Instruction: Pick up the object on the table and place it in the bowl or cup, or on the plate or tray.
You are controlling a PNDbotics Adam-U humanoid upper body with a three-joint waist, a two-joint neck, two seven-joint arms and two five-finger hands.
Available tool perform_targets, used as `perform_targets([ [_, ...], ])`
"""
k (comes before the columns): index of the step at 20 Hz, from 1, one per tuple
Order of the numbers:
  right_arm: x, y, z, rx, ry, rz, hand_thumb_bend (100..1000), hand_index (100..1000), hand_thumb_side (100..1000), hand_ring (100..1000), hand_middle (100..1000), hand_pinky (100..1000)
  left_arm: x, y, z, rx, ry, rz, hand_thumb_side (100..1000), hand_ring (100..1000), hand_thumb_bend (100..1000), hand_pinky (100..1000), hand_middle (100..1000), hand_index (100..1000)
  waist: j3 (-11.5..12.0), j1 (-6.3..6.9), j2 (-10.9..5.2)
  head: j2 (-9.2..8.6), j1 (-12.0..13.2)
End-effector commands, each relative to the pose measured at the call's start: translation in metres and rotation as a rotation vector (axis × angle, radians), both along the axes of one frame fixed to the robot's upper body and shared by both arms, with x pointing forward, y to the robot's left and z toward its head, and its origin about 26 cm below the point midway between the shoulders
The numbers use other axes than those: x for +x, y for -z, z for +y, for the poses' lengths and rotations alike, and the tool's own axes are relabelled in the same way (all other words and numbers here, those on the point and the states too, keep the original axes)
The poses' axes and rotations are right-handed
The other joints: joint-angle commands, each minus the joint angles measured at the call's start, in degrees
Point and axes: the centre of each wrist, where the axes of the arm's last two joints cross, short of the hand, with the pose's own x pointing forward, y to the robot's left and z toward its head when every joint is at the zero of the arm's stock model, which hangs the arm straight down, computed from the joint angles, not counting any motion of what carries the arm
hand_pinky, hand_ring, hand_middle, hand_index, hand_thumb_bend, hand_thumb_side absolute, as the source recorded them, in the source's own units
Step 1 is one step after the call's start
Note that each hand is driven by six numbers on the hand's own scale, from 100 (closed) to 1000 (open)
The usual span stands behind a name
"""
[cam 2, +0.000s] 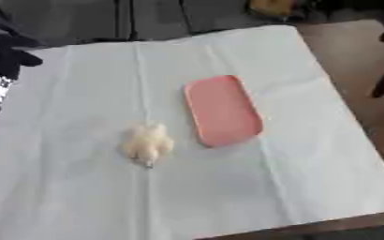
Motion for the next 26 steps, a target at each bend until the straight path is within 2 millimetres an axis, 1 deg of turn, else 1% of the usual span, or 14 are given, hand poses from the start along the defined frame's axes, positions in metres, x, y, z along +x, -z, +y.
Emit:
perform_targets([
  [1, -0.002, -0.008, -0.002, -0.014, 0.005, -0.027, 100, 686, 699, 388, 750, 375, -0.002, -0.009, 0.002, 0.025, 0.000, -0.029, 752, 686, 171, 747, 750, 829, 0.0, -0.26, -0.68, 0.30, 0.0],
  [16, -0.002, -0.009, -0.001, -0.016, 0.005, -0.029, 100, 686, 698, 389, 750, 375, -0.002, -0.010, 0.001, 0.028, 0.002, -0.030, 751, 686, 172, 747, 750, 829, 0.0, -0.14, -0.56, 0.25, 0.1],
  [18, -0.002, -0.008, -0.002, -0.015, 0.006, -0.027, 100, 686, 699, 389, 750, 375, -0.002, -0.010, 0.001, 0.033, 0.006, -0.031, 746, 687, 175, 748, 750, 829, -0.1, -0.10, -0.56, 0.30, 0.1],
  [19, -0.002, -0.008, -0.002, -0.016, 0.007, -0.026, 100, 686, 699, 389, 750, 375, -0.002, -0.011, 0.001, 0.044, 0.011, -0.034, 716, 690, 193, 751, 746, 830, -0.2, -0.09, -0.57, 0.26, 0.1],
  [20, -0.002, -0.008, -0.002, -0.017, 0.007, -0.026, 100, 686, 699, 389, 750, 375, -0.002, -0.013, 0.001, 0.061, 0.016, -0.036, 716, 690, 193, 751, 746, 830, -0.2, -0.08, -0.59, 0.22, 0.1],
  [21, -0.002, -0.008, -0.002, -0.018, 0.006, -0.026, 100, 686, 698, 389, 750, 376, -0.002, -0.016, 0.001, 0.089, 0.022, -0.042, 648, 700, 228, 758, 743, 837, -0.2, -0.07, -0.64, 0.22, 0.1],
  [23, -0.002, -0.008, -0.002, -0.020, 0.003, -0.025, 100, 687, 699, 389, 751, 376, -0.002, -0.027, 0.000, 0.239, 0.049, -0.061, 581, 716, 299, 772, 743, 846, -0.2, -0.07, -0.77, 0.24, 0.1],
  [24, -0.002, -0.008, -0.002, -0.022, 0.002, -0.024, 100, 687, 699, 389, 751, 376, -0.001, -0.031, 0.000, 0.311, 0.063, -0.068, 581, 716, 299, 772, 743, 846, -0.3, -0.09, -0.81, 0.16, 0.1],
  [26, -0.002, -0.008, -0.002, -0.024, 0.001, -0.023, 100, 687, 700, 389, 751, 376, -0.001, -0.034, -0.001, 0.384, 0.075, -0.076, 580, 717, 303, 772, 743, 847, -0.3, -0.10, -0.84, 0.08, 0.1],
])
